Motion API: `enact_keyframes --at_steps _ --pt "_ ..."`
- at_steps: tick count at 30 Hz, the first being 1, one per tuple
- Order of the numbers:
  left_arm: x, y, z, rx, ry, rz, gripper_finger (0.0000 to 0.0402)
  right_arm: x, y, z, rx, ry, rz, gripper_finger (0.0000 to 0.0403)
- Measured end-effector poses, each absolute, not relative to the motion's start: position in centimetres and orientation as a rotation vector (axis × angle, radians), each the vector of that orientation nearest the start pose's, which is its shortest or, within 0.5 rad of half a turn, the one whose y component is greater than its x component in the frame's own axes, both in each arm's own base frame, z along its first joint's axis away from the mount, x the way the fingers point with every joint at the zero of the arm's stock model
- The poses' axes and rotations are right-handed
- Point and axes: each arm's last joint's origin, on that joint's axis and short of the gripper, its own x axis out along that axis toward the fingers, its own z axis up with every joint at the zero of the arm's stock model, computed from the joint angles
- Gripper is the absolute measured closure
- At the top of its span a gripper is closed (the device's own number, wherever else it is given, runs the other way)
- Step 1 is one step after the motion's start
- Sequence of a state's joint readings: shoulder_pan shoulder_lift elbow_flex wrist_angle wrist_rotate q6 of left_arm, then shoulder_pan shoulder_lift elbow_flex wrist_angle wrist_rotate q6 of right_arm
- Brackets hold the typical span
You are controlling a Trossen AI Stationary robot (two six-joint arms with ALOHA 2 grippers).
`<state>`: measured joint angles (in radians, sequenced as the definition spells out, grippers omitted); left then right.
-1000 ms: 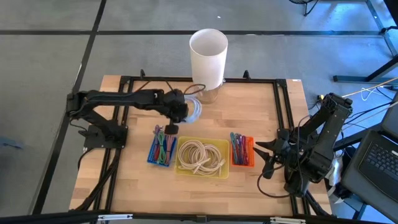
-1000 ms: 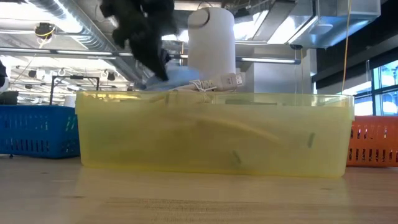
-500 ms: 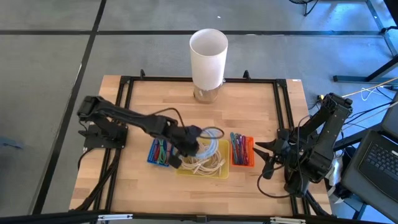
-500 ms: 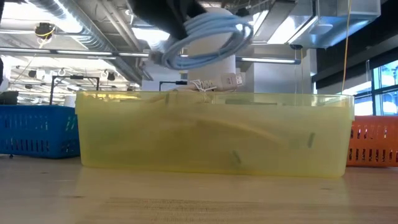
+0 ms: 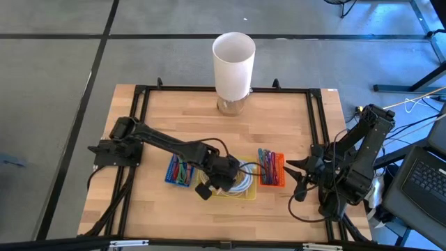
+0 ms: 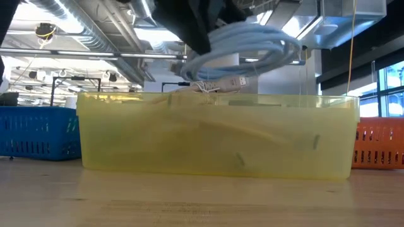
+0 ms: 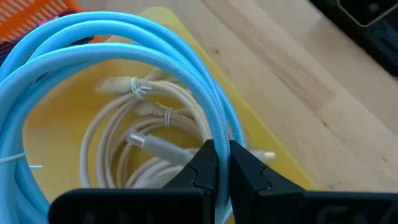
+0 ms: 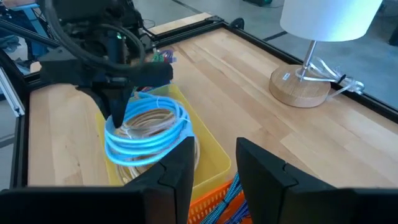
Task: Pick & Place USB Port
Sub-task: Put the sky blue charger cable into the yellow bin, then return to home position
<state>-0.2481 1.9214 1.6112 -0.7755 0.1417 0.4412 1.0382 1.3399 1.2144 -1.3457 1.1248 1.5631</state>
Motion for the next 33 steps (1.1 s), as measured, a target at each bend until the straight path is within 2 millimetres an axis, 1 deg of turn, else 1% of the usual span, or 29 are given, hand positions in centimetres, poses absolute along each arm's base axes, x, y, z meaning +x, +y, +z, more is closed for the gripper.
enact_keyframes --at_steps 2,7,14,19,24,26,28,33 --pt "39.7 -10.3 24.2 0.443 1.008 -0.588 0.0389 13.3 17.5 31.0 0.206 0.41 -0.5 0.0281" --pt "40.6 -10.1 21.9 0.405 1.062 -0.625 0.0389 13.3 17.5 31.0 0.207 0.41 -0.499 0.0281" --pt "41.7 -9.7 19.7 0.385 1.073 -0.653 0.0389 13.3 17.5 31.0 0.207 0.41 -0.499 0.0281" --pt "42.1 -8.9 18.9 0.312 1.081 -0.685 0.0389 13.3 17.5 31.0 0.207 0.411 -0.499 0.0281" --pt "42.0 -8.6 19.1 0.293 1.084 -0.678 0.0385 13.3 17.5 30.9 0.207 0.414 -0.499 0.0281" --pt "42.0 -8.6 19.0 0.276 1.087 -0.678 0.0366 13.3 17.5 30.9 0.207 0.414 -0.499 0.0281" --pt "42.1 -8.8 18.7 0.275 1.093 -0.676 0.0337 13.3 17.5 31.0 0.207 0.414 -0.499 0.0281" --pt "41.7 -9.2 18.8 0.295 1.126 -0.66 0.0264 13.3 17.5 30.9 0.207 0.414 -0.499 0.0281"
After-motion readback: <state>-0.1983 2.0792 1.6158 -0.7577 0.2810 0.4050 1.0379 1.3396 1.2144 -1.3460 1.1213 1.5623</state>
